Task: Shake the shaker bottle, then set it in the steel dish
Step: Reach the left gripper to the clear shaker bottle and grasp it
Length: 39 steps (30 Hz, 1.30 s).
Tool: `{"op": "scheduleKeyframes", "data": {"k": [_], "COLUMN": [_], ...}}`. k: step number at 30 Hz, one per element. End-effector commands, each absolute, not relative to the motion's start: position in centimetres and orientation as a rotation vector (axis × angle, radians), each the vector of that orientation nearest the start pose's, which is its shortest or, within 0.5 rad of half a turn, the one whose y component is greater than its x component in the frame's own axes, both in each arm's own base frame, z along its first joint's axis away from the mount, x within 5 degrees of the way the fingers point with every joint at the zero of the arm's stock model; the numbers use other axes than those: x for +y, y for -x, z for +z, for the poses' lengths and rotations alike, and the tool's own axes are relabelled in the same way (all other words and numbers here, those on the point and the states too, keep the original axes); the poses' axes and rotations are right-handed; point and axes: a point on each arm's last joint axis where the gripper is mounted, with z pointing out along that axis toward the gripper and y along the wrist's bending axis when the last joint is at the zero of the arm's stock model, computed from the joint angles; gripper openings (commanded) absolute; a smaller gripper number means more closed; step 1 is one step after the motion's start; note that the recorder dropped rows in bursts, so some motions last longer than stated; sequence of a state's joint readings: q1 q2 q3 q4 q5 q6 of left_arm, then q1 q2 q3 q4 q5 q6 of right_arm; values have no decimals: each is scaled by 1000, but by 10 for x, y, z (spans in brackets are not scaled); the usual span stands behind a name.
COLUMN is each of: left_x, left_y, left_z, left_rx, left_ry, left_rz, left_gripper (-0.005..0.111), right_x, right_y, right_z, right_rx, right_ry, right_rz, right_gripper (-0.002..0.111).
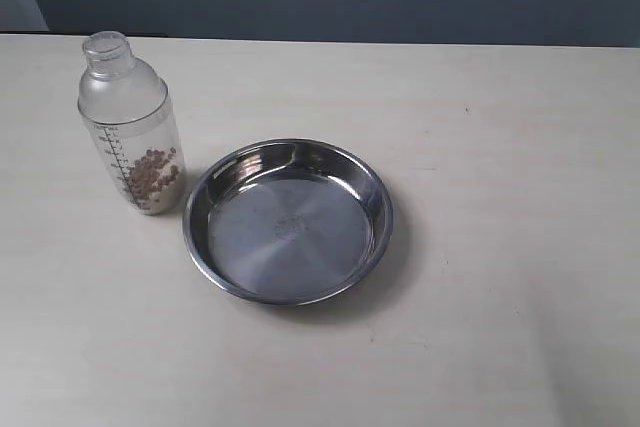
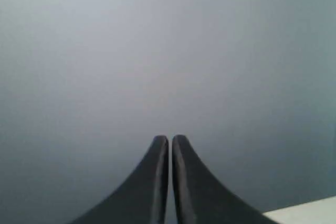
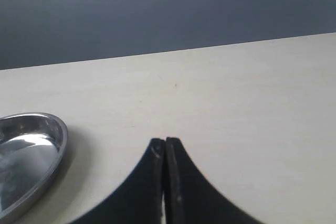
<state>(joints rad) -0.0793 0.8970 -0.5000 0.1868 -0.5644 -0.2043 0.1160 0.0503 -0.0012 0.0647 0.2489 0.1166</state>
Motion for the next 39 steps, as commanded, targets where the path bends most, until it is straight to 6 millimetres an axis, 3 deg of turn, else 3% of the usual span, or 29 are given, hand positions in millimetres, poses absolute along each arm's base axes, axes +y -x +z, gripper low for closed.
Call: {"op": "scheduleKeyframes", "data": {"k": [1, 6, 7, 12, 16, 20, 30, 34, 39], "left_x": [-31, -33, -37, -35, -36, -25, -13, -13, -14], "left_y": [-215, -236, -241, -262, -281, -294, -304, -304, -304], "left_z": [320, 296, 289, 264, 231, 197, 126, 106, 94], "left_rx": [1348, 1451, 1453, 1486, 1511, 1556, 1701, 1765, 1800], "left_ry": [-144, -139, -210, -206, -198, -169, -116, -103, -103], "left_rz": [-218, -222, -217, -213, -286, -312, -410, -419, -422], "left_gripper": [17, 37, 53, 106, 105, 105, 105, 105, 105], "right_x": [8, 8, 8, 8, 8, 8, 8, 8, 8], "right_y": [-58, -58, -58, -59, -59, -59, -59, -59, -59], "right_z": [189, 189, 189, 189, 189, 189, 189, 189, 189], "right_rx": [1780, 1780, 1780, 1776, 1776, 1776, 1778, 1778, 1778], "right_ry": [-42, -42, -42, -42, -42, -42, -42, -42, -42], "right_rz": [226, 226, 226, 226, 226, 226, 226, 226, 226], "right_gripper": [-1, -1, -1, -1, -1, -1, -1, -1, -1]}}
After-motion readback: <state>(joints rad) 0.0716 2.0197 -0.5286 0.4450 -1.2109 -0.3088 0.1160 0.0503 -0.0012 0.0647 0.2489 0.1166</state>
